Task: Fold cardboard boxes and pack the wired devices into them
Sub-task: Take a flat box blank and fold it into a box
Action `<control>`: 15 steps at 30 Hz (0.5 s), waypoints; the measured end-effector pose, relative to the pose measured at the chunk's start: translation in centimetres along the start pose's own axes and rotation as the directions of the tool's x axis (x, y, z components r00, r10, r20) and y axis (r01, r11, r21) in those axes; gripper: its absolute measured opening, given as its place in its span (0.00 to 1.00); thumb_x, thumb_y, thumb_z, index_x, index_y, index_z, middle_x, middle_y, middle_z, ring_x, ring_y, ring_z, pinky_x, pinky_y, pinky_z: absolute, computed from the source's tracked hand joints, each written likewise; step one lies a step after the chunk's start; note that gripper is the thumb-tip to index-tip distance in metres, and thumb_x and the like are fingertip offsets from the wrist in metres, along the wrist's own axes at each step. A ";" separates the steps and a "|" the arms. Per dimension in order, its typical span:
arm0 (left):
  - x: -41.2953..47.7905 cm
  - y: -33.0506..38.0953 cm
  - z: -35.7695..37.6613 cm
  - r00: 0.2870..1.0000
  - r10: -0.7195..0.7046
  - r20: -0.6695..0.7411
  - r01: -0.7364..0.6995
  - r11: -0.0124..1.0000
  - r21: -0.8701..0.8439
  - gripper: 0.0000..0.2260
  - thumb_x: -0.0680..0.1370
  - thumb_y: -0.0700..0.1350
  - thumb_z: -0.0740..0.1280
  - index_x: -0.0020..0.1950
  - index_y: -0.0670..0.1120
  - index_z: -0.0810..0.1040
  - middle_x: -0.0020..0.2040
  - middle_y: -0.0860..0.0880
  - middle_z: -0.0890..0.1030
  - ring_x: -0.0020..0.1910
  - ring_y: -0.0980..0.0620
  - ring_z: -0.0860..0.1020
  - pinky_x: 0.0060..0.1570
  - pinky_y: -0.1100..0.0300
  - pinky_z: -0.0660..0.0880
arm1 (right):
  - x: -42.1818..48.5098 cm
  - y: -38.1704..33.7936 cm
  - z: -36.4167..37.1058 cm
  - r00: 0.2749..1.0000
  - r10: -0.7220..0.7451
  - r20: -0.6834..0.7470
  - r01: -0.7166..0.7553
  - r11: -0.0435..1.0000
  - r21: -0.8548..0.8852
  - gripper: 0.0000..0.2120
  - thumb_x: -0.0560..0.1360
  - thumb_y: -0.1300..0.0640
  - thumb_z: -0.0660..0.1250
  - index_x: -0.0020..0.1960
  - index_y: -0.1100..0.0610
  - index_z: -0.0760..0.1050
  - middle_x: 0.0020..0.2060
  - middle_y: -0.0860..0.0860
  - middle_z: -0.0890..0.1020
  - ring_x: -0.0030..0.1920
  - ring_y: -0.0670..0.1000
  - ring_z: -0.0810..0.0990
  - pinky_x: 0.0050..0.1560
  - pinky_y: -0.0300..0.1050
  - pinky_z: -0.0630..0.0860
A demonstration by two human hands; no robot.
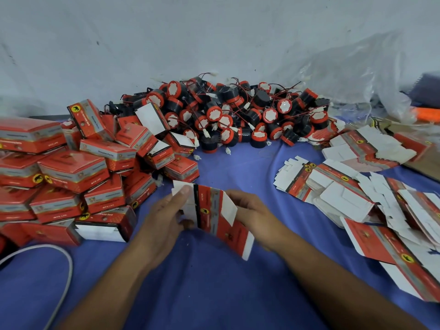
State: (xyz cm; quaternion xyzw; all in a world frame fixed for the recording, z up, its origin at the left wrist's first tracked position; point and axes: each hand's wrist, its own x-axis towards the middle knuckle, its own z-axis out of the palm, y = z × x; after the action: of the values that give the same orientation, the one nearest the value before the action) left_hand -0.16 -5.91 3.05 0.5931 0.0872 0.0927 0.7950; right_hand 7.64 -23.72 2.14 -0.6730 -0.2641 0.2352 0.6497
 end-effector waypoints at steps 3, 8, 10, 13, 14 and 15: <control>-0.7 -0.2 0.3 0.999 -0.001 0.039 0.002 1.000 -0.020 0.31 0.73 0.54 0.64 0.66 0.31 0.71 0.60 0.28 0.76 0.57 0.27 0.74 0.60 0.37 0.71 | -0.1 0.1 0.0 0.980 0.038 0.196 -0.057 0.994 0.092 0.21 0.73 0.59 0.63 0.64 0.47 0.79 0.63 0.57 0.81 0.65 0.61 0.78 0.68 0.59 0.73; -1.1 -0.8 1.4 0.998 0.035 0.055 -0.029 0.993 -0.113 0.24 0.76 0.51 0.62 0.68 0.42 0.64 0.46 0.40 0.84 0.44 0.42 0.83 0.45 0.52 0.80 | -0.6 -0.2 0.4 0.933 -0.002 0.360 0.015 0.999 -0.033 0.36 0.72 0.57 0.68 0.78 0.45 0.62 0.72 0.53 0.72 0.72 0.57 0.71 0.73 0.63 0.66; -1.1 -1.3 1.7 0.998 0.014 0.068 -0.005 0.992 -0.130 0.25 0.77 0.51 0.67 0.69 0.43 0.62 0.45 0.42 0.84 0.43 0.44 0.83 0.44 0.51 0.80 | -0.6 -0.2 0.3 0.932 0.004 0.364 0.030 0.996 -0.089 0.37 0.72 0.54 0.71 0.77 0.42 0.61 0.70 0.52 0.73 0.70 0.56 0.73 0.70 0.62 0.71; -1.1 -1.2 2.0 0.999 -0.042 0.032 0.048 0.978 -0.202 0.29 0.76 0.54 0.67 0.70 0.40 0.62 0.53 0.39 0.84 0.52 0.39 0.83 0.51 0.45 0.80 | -0.4 -0.4 -0.2 0.966 -0.009 0.258 0.032 0.996 -0.086 0.36 0.69 0.47 0.76 0.73 0.35 0.65 0.67 0.48 0.74 0.64 0.52 0.78 0.66 0.59 0.76; -1.1 -1.1 1.9 0.996 -0.077 0.053 0.087 0.970 -0.225 0.30 0.78 0.55 0.64 0.72 0.38 0.62 0.59 0.35 0.81 0.57 0.36 0.81 0.56 0.41 0.78 | -0.3 -0.4 -0.3 0.971 -0.009 0.238 0.035 0.994 -0.106 0.36 0.67 0.44 0.77 0.71 0.32 0.66 0.66 0.47 0.73 0.62 0.52 0.78 0.64 0.56 0.77; -1.1 -1.0 1.9 0.989 -0.115 0.094 0.135 0.960 -0.244 0.31 0.78 0.57 0.60 0.73 0.36 0.64 0.63 0.33 0.78 0.61 0.34 0.78 0.59 0.40 0.76 | -0.3 -0.3 -0.4 0.973 -0.003 0.231 0.034 0.991 -0.128 0.35 0.66 0.43 0.77 0.69 0.30 0.66 0.64 0.46 0.73 0.60 0.51 0.78 0.62 0.53 0.78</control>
State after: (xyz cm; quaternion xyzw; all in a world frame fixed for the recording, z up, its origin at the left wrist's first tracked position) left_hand -0.75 -8.21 2.60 0.4849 0.0807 0.0293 0.8703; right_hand 7.68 -24.15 2.42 -0.6801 -0.3587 0.2876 0.5711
